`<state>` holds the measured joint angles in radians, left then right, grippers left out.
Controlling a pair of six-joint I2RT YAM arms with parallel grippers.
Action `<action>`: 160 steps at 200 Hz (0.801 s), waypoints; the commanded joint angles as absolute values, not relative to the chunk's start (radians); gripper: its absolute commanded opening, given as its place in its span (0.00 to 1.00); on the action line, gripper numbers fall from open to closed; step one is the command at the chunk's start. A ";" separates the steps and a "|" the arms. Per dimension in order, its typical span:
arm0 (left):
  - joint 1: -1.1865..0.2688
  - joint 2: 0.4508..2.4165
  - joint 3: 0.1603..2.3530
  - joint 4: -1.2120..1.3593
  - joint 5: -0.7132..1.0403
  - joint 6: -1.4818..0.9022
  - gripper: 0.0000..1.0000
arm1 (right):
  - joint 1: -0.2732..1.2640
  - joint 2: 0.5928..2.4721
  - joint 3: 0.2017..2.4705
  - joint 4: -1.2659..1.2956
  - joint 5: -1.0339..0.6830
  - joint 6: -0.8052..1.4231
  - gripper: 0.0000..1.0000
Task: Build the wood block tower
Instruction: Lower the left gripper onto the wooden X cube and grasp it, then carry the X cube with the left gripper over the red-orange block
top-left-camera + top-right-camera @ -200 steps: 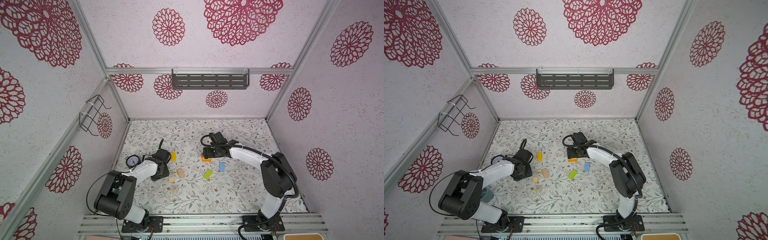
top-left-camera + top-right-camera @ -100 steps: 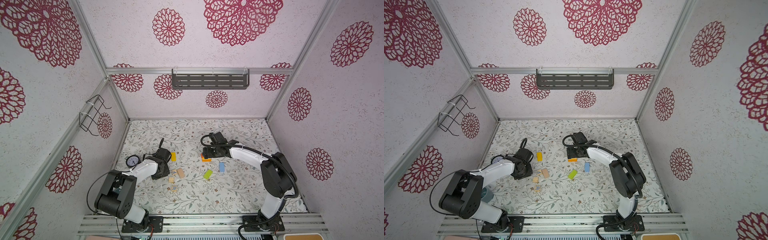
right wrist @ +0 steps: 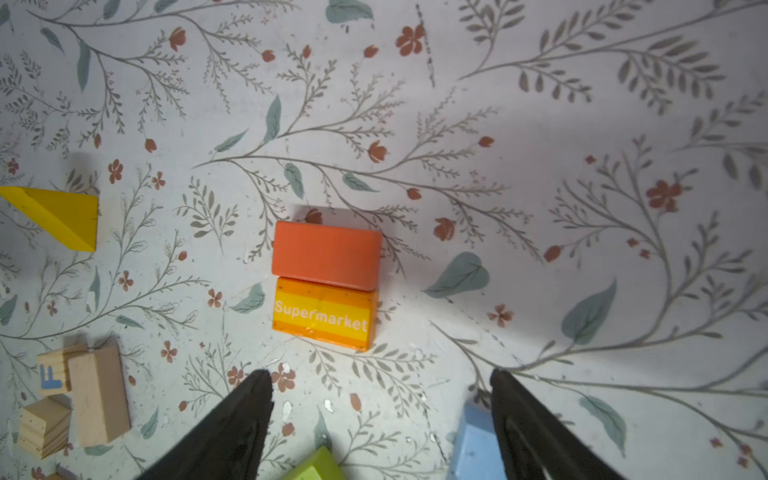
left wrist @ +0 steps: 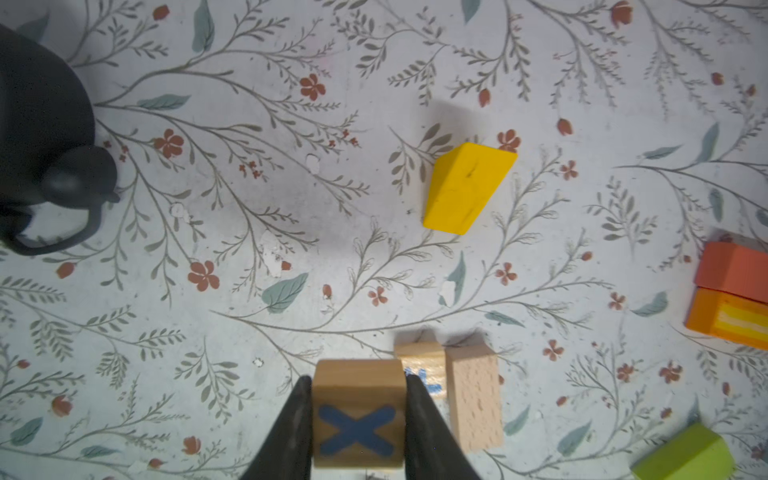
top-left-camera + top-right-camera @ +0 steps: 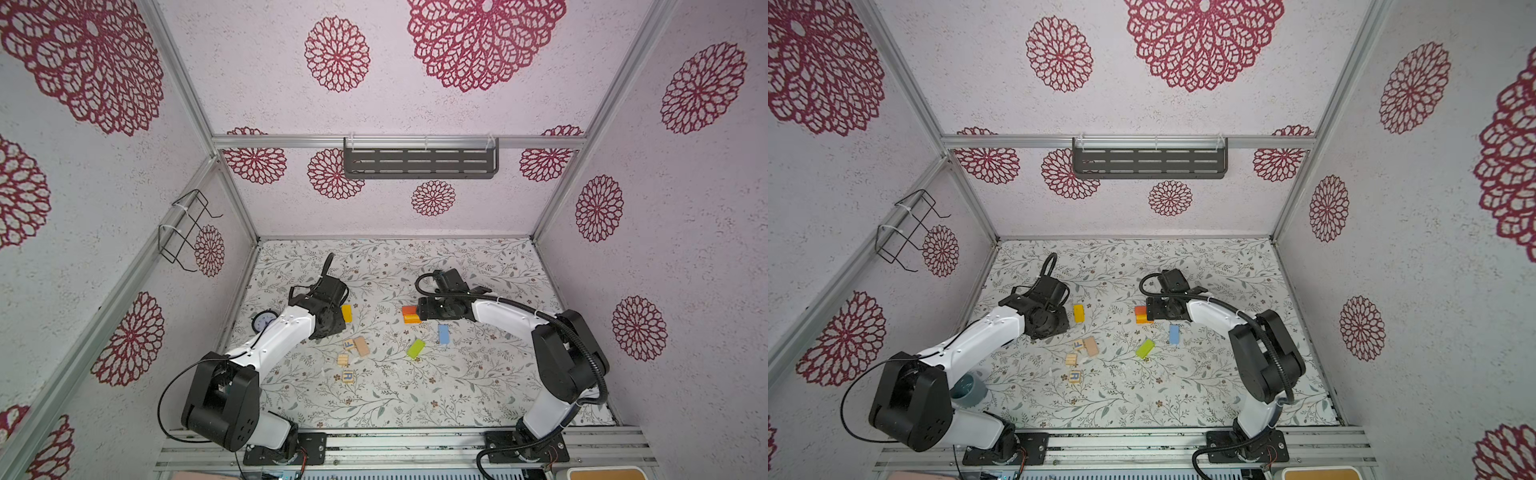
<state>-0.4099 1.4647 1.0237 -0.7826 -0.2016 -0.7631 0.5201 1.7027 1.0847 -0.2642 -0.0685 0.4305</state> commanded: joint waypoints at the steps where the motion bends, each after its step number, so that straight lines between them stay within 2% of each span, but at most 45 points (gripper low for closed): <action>1: -0.453 1.510 1.102 -0.839 -0.231 -0.773 0.26 | 0.482 1.622 1.039 -0.198 -0.082 0.470 0.86; 48: -0.526 1.665 1.303 -0.871 -0.244 -0.778 0.26 | 0.426 1.538 0.925 -0.149 -0.080 0.490 0.87; 113: -0.604 1.993 1.649 -0.923 -0.240 -0.755 0.26 | 0.374 1.469 0.822 -0.064 -0.086 0.535 0.89; 160: -0.647 2.173 1.876 -0.946 -0.227 -0.778 0.23 | 0.372 1.492 0.818 -0.063 -0.048 0.548 0.89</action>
<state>-0.6243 2.1227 1.7924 -0.9161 -0.2237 -0.7593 0.3756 1.4998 0.8074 -0.0856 -0.0769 0.5247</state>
